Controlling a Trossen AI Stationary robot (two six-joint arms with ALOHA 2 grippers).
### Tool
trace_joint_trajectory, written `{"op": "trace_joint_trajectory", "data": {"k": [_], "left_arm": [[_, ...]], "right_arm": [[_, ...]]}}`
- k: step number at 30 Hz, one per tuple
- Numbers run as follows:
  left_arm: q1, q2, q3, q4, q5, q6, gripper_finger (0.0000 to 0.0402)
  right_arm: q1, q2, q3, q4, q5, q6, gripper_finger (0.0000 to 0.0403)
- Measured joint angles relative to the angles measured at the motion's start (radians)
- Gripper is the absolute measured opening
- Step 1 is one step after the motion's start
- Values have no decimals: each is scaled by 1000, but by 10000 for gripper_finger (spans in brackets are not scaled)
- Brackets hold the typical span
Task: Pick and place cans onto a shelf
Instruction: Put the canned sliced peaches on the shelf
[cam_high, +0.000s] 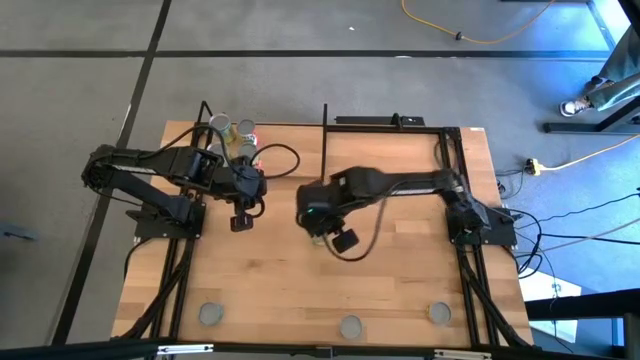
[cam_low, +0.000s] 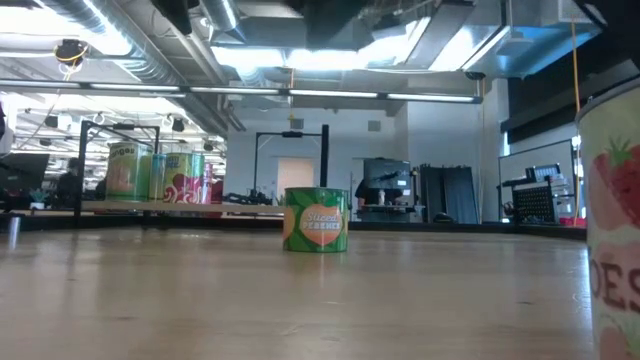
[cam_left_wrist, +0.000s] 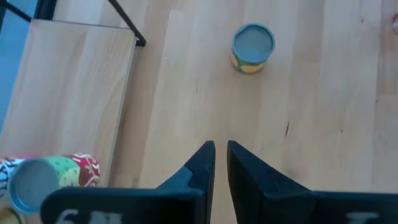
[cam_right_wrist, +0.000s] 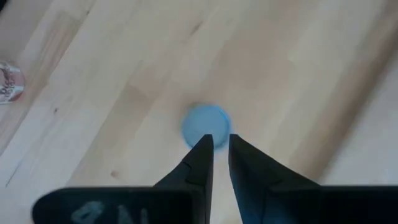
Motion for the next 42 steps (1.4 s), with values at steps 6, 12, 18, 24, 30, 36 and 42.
{"op": "trace_joint_trajectory", "data": {"k": [6,12,18,24,30,36,42], "left_arm": [[-10,0,0,20,0,74,33],[-24,0,0,42,-3,119,3],[-23,1,0,49,-49,70,22],[-23,31,1,78,-56,17,38],[-23,107,0,141,-54,-64,61],[-23,223,0,270,-71,-142,64],[-23,362,0,369,-108,-169,64]], "right_arm": [[6,-116,21,-44,32,128,53],[30,-270,29,-52,32,268,53],[72,-410,29,-53,36,402,53],[124,-498,29,-78,100,404,53],[145,-536,29,-175,234,409,53],[144,-545,29,-205,293,434,53],[143,-546,28,-205,398,439,53]]}}
